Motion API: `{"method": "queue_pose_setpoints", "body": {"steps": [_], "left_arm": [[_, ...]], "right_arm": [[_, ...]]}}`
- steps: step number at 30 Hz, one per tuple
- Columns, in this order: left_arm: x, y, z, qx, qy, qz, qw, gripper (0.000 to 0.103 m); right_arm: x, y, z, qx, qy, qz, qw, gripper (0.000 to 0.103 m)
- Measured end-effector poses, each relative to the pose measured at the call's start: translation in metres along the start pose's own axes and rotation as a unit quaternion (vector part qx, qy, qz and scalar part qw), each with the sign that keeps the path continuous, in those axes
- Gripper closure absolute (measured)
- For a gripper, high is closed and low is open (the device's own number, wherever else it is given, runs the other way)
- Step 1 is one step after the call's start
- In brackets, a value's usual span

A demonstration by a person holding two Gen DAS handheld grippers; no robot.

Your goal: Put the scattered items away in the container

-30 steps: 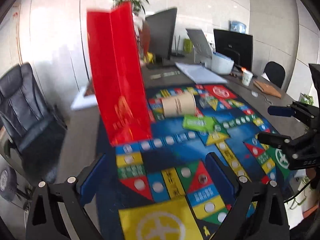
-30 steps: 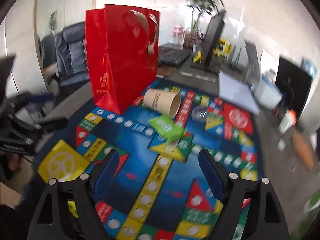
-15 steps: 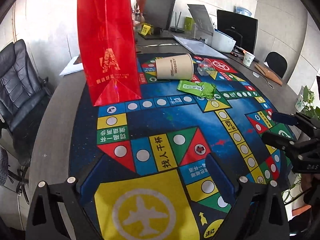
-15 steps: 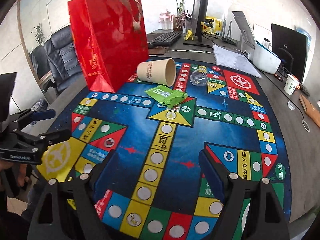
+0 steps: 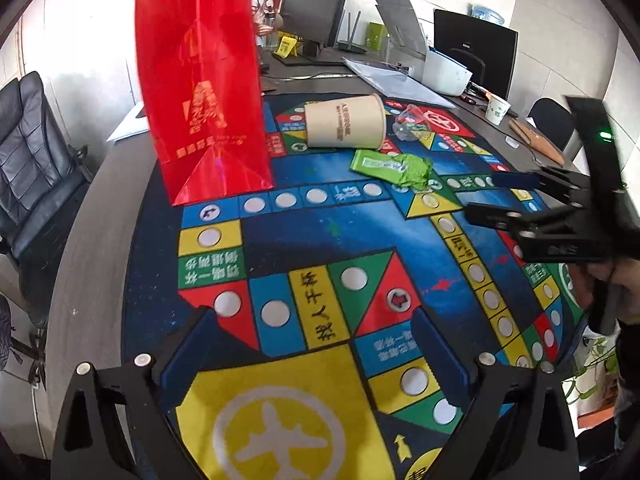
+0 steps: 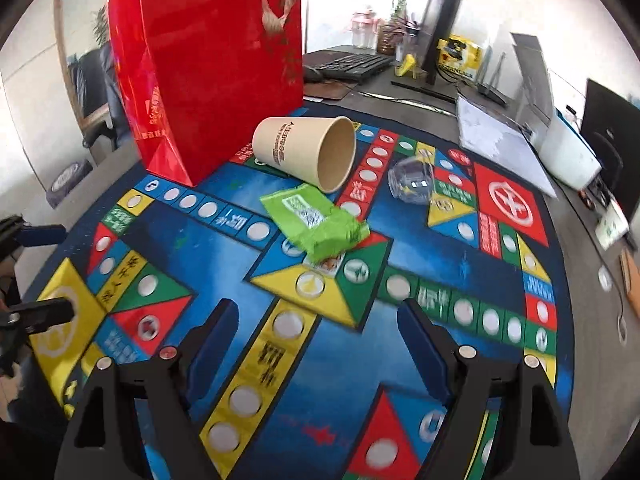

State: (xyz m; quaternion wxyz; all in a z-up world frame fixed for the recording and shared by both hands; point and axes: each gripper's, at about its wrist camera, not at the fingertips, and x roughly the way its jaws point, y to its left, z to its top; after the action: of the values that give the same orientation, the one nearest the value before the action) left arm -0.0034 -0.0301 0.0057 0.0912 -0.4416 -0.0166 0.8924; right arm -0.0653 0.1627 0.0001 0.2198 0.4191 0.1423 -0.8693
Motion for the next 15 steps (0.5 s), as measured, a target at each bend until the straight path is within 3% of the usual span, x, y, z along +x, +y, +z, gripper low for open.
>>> {"method": "queue_pose_setpoints", "body": {"steps": [15], "left_arm": [[-0.002, 0.007, 0.005, 0.001, -0.004, 0.004, 1.0, 0.004]], "right_arm": [[0.056, -0.005, 0.043, -0.029, 0.027, 0.014, 0.999, 0.017]]}}
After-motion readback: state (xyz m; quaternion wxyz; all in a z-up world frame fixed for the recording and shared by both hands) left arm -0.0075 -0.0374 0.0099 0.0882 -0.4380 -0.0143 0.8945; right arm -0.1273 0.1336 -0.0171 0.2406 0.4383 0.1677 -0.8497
